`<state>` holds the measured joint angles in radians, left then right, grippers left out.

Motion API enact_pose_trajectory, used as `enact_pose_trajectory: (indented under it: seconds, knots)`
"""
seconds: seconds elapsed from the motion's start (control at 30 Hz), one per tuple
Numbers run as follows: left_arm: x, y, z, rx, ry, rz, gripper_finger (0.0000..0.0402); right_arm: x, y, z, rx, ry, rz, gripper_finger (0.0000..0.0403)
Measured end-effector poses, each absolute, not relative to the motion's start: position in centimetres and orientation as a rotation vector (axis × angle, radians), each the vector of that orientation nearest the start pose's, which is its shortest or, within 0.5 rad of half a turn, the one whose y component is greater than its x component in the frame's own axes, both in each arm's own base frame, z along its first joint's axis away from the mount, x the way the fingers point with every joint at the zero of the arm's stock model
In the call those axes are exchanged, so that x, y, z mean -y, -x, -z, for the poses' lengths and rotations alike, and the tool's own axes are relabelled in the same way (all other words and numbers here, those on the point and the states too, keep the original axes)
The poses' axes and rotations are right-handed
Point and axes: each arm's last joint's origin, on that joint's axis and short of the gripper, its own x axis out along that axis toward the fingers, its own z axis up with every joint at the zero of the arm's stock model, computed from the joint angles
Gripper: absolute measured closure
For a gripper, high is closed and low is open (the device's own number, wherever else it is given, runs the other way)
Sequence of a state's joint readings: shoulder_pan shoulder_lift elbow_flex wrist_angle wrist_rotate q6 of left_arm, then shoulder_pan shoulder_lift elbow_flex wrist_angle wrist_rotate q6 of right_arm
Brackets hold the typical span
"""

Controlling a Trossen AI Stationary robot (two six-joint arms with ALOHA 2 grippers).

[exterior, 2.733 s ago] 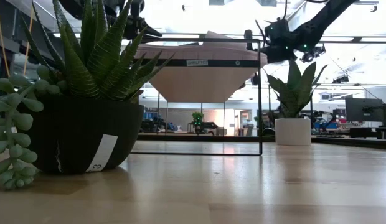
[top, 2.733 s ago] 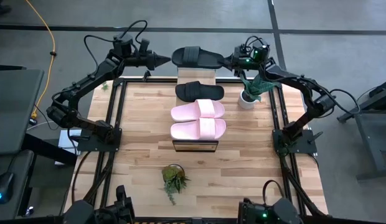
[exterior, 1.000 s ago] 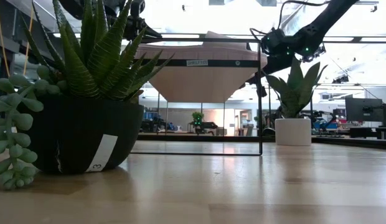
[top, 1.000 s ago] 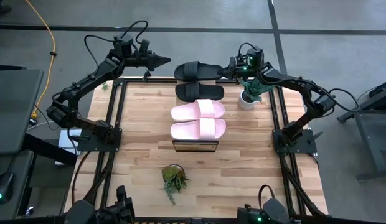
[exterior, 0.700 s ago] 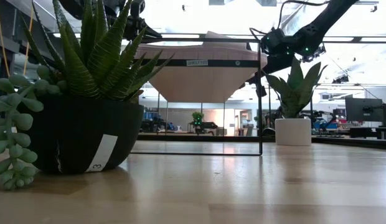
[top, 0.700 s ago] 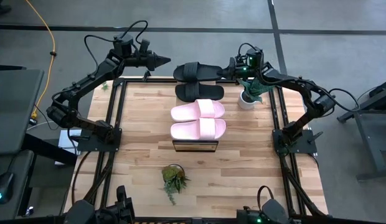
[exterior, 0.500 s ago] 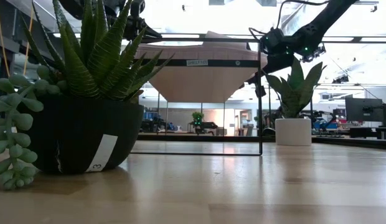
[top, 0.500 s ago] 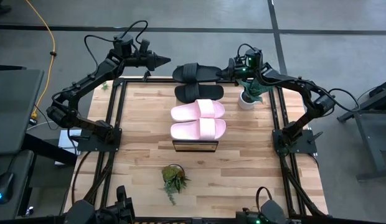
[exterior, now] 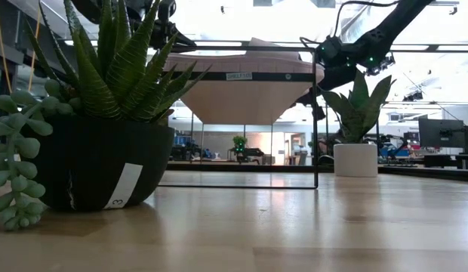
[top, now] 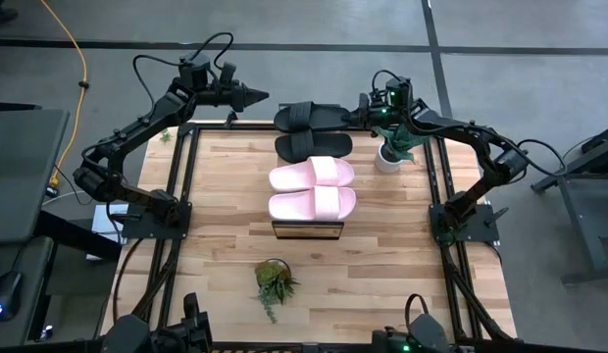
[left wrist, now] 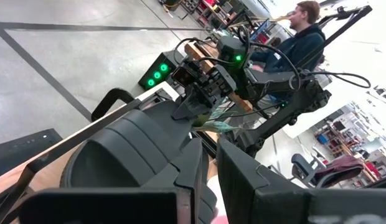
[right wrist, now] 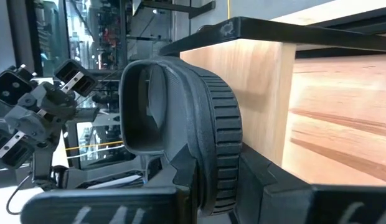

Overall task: Pick and place slides into the shelf
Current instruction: Put the black slide on the shelf

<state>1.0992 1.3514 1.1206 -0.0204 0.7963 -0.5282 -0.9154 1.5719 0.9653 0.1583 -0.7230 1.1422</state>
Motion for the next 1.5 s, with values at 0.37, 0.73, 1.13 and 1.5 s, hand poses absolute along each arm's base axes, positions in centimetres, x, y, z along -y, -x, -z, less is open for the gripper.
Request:
enact_pose_trajectory:
  seconds: [0.37, 0.73, 1.13, 1.5]
  knots:
    - [-25.78, -15.46, -34.12, -0.068, 0.732, -0.337, 0.0362, 25.44, -21.95, -23.62, -0.184, -1.475, 0.372, 0.0355]
    - [-25.78, -15.46, -34.12, -0.068, 0.732, -0.337, 0.0362, 25.40, -21.91, -23.49, -0.192, -1.484, 0.385, 0.0355]
    - [-25.78, -15.46, -34.12, -0.068, 0.732, -0.337, 0.0362, 25.42, -21.92, -23.52, -0.189, -1.481, 0.384, 0.0355]
    - [-25.78, -15.46, -34.12, -0.068, 0.732, -0.337, 0.0362, 25.44, -21.94, -23.57, -0.182, -1.476, 0.385, 0.0305]
